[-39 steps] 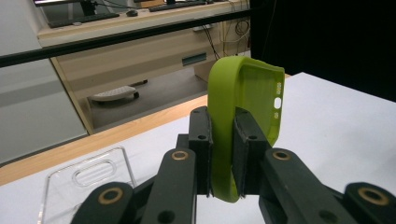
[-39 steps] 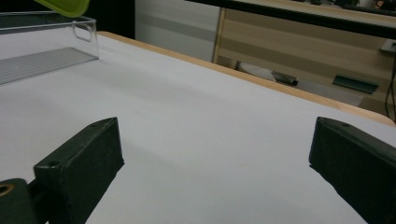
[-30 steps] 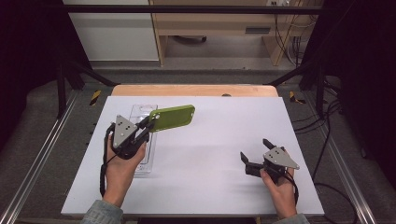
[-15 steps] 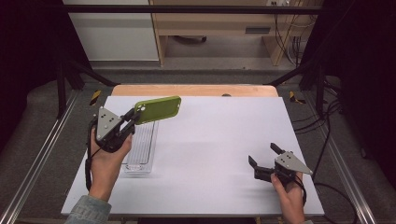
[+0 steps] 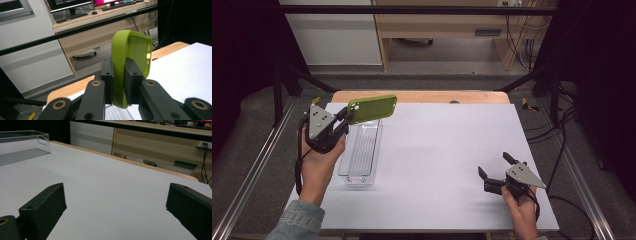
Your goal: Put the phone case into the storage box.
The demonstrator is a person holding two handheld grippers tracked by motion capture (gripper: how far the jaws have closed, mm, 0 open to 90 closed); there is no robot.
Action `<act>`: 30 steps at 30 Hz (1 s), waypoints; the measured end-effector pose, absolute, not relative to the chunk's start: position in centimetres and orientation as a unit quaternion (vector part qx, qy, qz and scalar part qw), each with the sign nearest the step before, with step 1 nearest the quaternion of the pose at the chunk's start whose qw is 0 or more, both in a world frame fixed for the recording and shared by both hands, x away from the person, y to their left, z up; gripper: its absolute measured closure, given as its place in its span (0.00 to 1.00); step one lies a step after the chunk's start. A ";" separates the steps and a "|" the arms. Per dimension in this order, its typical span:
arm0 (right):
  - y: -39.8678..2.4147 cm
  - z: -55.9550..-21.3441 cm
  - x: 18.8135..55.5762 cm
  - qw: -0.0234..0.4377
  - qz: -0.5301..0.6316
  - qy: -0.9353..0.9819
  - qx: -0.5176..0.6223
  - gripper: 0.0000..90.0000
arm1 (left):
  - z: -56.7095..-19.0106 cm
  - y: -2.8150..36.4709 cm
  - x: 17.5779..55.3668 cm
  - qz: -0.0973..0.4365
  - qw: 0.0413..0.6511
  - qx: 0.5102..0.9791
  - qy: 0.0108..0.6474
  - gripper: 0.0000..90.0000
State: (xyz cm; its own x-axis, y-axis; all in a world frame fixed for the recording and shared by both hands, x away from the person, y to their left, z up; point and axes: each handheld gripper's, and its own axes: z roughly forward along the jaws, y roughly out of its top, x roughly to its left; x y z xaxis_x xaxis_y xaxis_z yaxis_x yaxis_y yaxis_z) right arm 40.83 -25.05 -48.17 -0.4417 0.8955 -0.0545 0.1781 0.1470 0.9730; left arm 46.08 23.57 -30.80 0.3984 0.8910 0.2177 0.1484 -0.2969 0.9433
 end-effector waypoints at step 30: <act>-24.5 -48.4 40.9 0.336 0.517 0.683 0.391 0.03 | -30.0 25.8 47.2 0.430 0.407 0.719 0.363 0.88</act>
